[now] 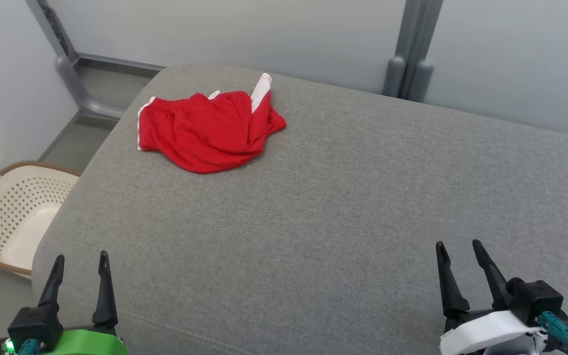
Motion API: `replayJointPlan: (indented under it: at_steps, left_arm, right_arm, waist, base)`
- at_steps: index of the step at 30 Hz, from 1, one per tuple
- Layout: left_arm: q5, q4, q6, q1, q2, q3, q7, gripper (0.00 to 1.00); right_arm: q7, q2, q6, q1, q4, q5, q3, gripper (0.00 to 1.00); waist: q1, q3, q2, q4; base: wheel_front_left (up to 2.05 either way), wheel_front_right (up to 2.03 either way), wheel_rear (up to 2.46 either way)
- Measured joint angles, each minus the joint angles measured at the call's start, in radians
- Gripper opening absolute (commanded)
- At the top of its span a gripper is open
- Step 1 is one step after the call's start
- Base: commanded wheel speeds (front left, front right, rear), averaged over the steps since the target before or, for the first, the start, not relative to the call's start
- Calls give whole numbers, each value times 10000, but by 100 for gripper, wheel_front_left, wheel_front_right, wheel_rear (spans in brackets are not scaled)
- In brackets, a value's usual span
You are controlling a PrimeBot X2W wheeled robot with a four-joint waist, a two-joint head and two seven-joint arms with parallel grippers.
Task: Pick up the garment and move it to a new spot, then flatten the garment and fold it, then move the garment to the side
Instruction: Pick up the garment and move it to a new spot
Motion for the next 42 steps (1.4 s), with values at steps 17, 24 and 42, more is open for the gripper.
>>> replayJointPlan:
  at_steps: [17,24,42]
  left_arm:
    - [-44,48,75,21,-96,267,0,100]
    - [-148,142,67,-476,-132,253,0,100]
    - [-1197,1616,-56,-6167,1676,46,105,100]
  right_arm:
    - [0,-96,0,-146,90,-25,251,100]
    - [-2,-226,0,-317,92,-59,178,100]
    - [0,-750,2,-1278,-510,-353,-830,100]
  waist:
    - [0,199,0,1001]
    - [0,368,0,676]
    - [1,1973,0,-1533]
  base:
    - [0,0,0]
    - [0,0,0]
    - [0,0,0]
